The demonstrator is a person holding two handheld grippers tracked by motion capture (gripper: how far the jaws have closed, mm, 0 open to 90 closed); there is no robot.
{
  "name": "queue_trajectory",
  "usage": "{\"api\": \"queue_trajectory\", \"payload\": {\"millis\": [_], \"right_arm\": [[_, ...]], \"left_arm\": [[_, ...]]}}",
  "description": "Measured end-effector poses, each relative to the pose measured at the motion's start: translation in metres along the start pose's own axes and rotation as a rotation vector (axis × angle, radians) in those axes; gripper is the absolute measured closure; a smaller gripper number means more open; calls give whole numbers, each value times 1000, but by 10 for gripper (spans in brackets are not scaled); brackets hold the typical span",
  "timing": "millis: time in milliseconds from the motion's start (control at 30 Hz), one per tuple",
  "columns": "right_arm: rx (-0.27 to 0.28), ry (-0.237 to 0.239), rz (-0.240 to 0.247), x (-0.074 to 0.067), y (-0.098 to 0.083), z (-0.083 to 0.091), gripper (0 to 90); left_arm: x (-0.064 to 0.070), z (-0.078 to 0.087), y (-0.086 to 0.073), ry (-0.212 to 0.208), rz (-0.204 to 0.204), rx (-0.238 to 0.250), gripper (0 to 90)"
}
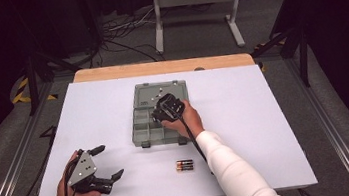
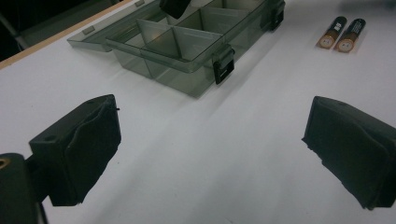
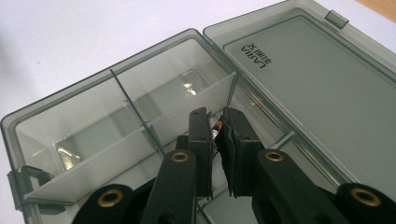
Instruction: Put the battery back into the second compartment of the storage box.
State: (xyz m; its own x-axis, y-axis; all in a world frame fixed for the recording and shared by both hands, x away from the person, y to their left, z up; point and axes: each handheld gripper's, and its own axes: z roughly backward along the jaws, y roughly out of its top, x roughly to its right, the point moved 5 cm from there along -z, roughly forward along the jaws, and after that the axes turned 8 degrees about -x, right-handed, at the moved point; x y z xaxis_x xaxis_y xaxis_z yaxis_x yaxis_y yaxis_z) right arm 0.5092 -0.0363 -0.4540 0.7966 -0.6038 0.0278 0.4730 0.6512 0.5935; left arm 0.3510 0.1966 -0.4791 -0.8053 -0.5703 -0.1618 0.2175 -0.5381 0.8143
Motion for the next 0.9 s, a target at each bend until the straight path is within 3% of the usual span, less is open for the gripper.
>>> {"api": "queue_trajectory", "payload": {"millis": [467,900], "right_arm": [[103,-9,76,-4,-4,24,816],[172,-28,114,-4,-12,52,801]], "left_arm": [[0,0,0,4,0,-3,40],[0,0,0,6,0,-8,41]]}}
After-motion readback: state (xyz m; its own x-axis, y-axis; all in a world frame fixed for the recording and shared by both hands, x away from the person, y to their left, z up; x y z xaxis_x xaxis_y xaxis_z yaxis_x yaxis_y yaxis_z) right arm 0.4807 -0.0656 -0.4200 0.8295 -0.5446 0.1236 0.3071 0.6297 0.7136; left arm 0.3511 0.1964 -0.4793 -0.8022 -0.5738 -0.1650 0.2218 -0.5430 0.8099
